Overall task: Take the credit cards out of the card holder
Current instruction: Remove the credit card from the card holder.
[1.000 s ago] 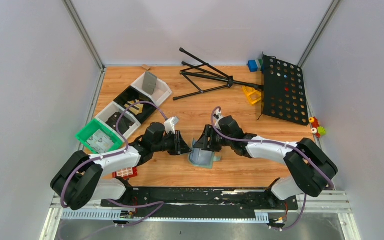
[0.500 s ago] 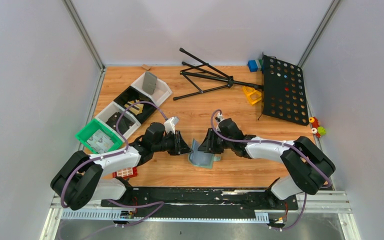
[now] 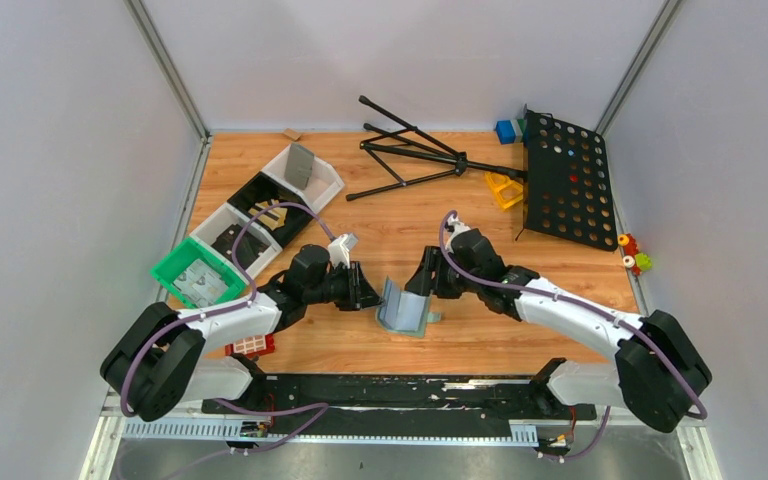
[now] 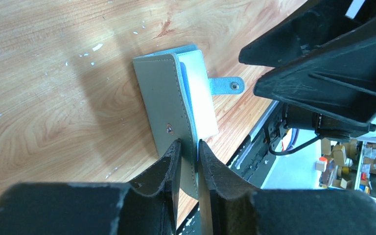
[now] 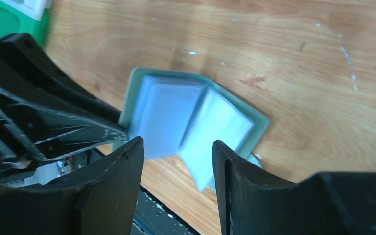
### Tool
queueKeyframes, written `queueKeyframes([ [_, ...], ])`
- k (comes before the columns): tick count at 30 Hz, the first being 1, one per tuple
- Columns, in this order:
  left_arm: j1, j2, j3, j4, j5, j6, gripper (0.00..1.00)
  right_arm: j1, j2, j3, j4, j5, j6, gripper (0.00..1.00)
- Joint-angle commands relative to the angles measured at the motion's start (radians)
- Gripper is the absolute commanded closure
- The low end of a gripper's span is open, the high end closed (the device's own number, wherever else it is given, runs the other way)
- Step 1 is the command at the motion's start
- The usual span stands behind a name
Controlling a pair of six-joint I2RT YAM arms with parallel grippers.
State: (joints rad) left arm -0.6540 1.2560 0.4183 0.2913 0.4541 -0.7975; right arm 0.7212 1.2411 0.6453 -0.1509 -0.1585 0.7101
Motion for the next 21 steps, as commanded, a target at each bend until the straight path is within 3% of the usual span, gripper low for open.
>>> queueKeyframes([
  [1, -0.005, -0.029, 0.025, -0.002, -0.006, 0.021, 0.75, 0.004, 0.024, 0.047, 0.067, -0.078, -0.001, 0.47],
  [6, -0.005, -0.032, 0.027, -0.012, -0.005, 0.024, 0.76, 0.005, 0.109, 0.069, 0.142, -0.143, 0.028, 0.45],
  [11, -0.005, -0.034, 0.028, -0.011, -0.003, 0.024, 0.77, 0.012, 0.164, 0.075, 0.198, -0.161, 0.039, 0.35],
  [16, -0.004, -0.031, 0.030, -0.011, 0.000, 0.029, 0.76, 0.019, 0.204, 0.076, 0.212, -0.162, 0.040, 0.34],
  [21, -0.005, -0.033, 0.031, -0.007, -0.001, 0.027, 0.77, 0.020, 0.233, 0.062, 0.218, -0.146, 0.036, 0.42],
])
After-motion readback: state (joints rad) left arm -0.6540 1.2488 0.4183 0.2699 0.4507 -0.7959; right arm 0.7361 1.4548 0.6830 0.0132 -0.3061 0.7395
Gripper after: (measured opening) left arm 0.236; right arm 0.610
